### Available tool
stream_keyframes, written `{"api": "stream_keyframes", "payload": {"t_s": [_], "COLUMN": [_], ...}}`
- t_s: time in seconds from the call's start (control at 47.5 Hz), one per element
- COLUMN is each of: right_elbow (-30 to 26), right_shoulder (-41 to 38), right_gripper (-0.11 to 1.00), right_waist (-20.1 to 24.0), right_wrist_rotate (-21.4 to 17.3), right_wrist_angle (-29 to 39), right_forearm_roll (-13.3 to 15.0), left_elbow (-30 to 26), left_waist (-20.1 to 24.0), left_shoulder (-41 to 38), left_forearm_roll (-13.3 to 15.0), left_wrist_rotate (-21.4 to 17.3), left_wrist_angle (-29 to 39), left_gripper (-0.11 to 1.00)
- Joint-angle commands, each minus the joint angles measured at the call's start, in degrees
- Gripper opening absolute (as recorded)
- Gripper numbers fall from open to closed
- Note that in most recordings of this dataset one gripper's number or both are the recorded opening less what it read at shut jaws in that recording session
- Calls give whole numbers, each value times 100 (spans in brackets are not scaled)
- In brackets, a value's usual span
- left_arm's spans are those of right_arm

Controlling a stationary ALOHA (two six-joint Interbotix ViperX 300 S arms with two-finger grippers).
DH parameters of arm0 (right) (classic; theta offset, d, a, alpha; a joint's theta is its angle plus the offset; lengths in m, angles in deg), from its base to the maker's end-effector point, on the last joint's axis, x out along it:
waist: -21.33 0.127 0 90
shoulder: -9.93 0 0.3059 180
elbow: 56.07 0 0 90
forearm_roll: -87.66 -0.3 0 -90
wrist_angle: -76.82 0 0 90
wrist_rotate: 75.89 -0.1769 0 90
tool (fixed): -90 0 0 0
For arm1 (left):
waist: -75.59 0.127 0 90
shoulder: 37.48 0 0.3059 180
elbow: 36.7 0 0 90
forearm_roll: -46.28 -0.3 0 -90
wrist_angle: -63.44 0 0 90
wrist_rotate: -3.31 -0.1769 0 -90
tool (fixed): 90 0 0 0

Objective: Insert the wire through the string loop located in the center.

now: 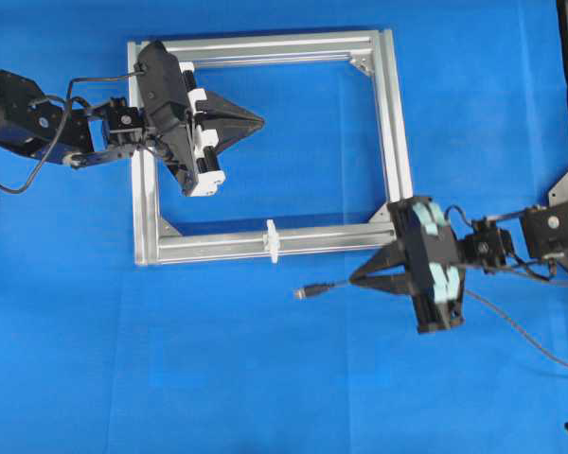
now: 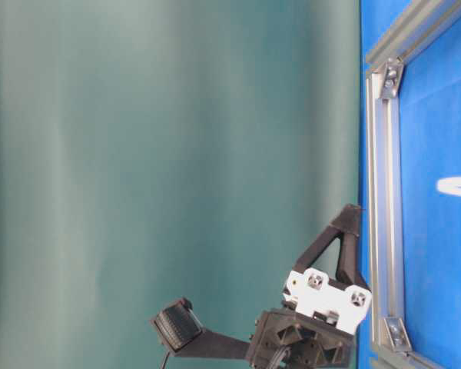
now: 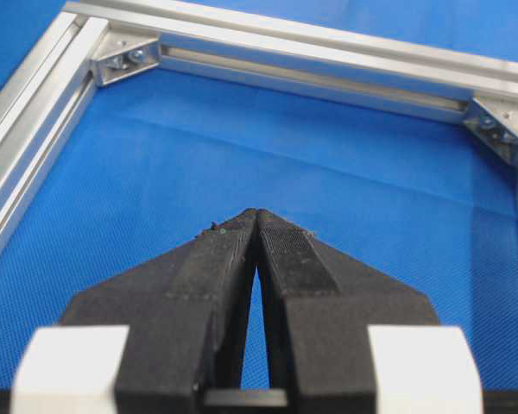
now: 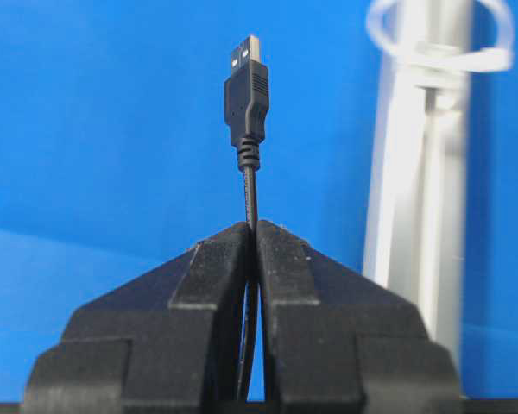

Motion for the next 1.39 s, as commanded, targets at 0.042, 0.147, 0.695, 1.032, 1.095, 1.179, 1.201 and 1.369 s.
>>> {"api": "stream_keyframes", "payload": {"t_s": [0.042, 0.147, 0.695, 1.032, 1.095, 1.179, 1.201, 1.369], "right_elbow": [-44, -44, -633, -1512, -1582, -1608, -1608, -1608], "right_shoulder": [114, 114, -290, -861, -896, -905, -905, -905], "right_gripper": [-2, -2, -2, -2, -2, -2, -2, 0], "right_waist": [-281, -422, 475, 483, 483, 483, 483, 483], "right_wrist_rotate": [9, 18, 26, 53, 53, 44, 44, 9], "right_wrist_angle": [-26, -18, -62, 677, 686, 694, 686, 668], "right_forearm_roll": [-9, -9, 35, 97, 97, 105, 105, 88], "left_elbow": [-53, -44, -70, -44, -44, -44, -44, -44], "left_waist": [-35, -35, -44, -44, -44, -35, -44, -44], "left_shoulder": [176, 176, 176, 202, 211, 211, 211, 220], "left_forearm_roll": [-9, -9, -9, -9, -9, -9, -18, -18], "left_wrist_rotate": [0, 0, 0, 0, 0, 0, 0, 0], "left_wrist_angle": [-26, -26, -26, -26, -26, -26, -26, -26], "left_gripper": [0, 0, 0, 0, 0, 0, 0, 0]}}
